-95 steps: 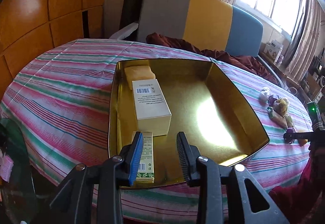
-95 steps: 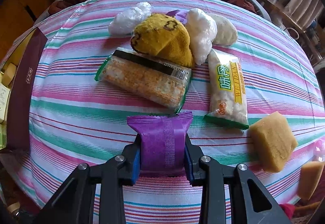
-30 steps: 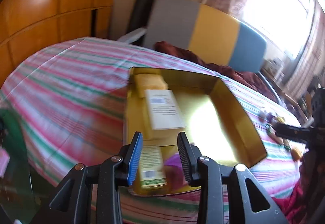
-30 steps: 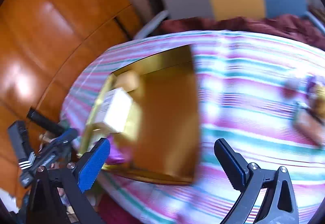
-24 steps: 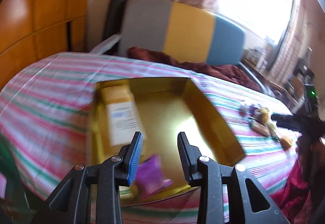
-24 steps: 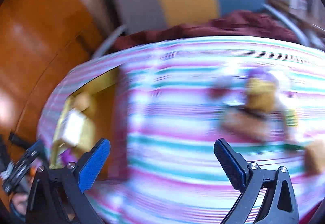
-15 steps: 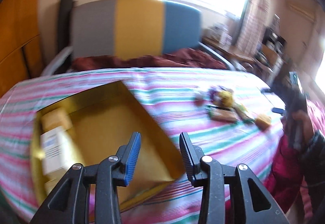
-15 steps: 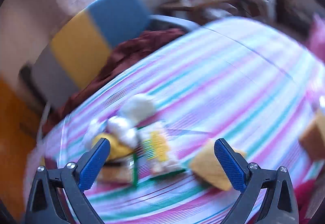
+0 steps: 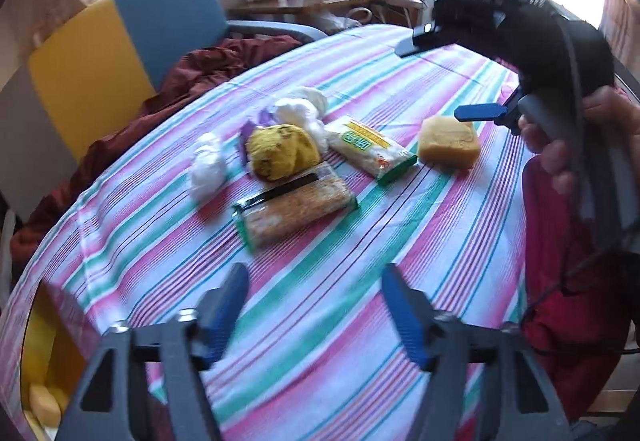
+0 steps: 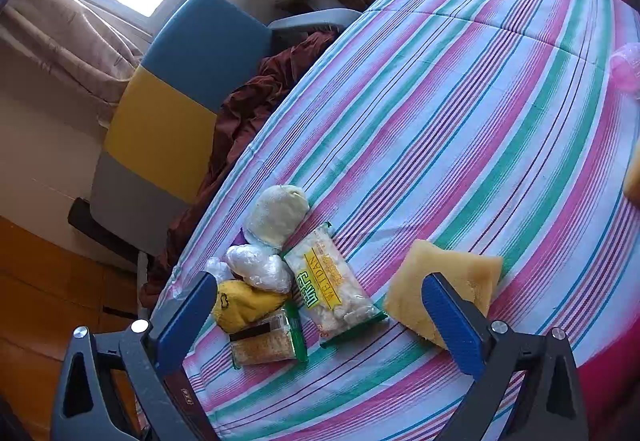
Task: Organize objects
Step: 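Grasp cracker packet with left tool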
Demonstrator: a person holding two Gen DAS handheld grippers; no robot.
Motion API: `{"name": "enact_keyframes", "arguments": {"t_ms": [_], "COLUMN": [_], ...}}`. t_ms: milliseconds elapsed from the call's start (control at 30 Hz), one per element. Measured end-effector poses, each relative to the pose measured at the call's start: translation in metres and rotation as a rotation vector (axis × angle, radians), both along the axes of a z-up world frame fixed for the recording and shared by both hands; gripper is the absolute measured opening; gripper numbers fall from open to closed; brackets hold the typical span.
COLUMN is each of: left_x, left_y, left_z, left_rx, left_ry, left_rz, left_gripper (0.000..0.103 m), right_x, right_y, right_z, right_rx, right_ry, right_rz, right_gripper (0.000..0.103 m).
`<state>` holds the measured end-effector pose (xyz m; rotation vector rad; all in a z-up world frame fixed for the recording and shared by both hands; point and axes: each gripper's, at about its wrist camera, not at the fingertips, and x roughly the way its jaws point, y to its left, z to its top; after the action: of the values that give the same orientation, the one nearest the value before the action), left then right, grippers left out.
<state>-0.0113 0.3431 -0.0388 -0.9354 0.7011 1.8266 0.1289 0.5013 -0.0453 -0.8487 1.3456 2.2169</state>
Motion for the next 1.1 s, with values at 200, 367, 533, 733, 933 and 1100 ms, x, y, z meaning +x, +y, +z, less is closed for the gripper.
{"name": "enact_keyframes", "arguments": {"t_ms": [200, 367, 533, 733, 933, 1100], "left_x": [-0.025, -0.039, -0.054, -0.063, -0.046, -0.015], "left_y": [0.041, 0.064, 0.079, 0.081, 0.06, 0.03], "left_z": [-0.018, -0.035, -0.051, -0.063, -0.059, -0.055], "left_rx": [-0.077, -0.146, -0.166, -0.085, -0.046, -0.025], "left_ry": [0.042, 0.095, 0.035, -0.106, -0.115, -0.122], "left_rz": [-0.082, -0.211, -0.244, -0.166, -0.117, -0.094], "left_gripper": [0.081, 0.081, 0.081, 0.078, 0.057, 0.05], "right_x": [0.001, -0.007, 0.008, 0.029, 0.029, 0.031], "right_y": [0.005, 0.001, 0.011, 0.03, 0.034, 0.035], "right_z": [-0.009, -0.01, -0.009, -0.013, -0.018, -0.017], "right_rx": [-0.076, -0.084, -0.092, -0.14, -0.131, -0.106], "right_ry": [0.029, 0.035, 0.082, 0.125, 0.057, 0.028], "right_rz": [0.01, 0.052, -0.029, -0.156, -0.184, -0.207], "right_gripper": [0.103, 0.103, 0.103, 0.103, 0.103, 0.103]}}
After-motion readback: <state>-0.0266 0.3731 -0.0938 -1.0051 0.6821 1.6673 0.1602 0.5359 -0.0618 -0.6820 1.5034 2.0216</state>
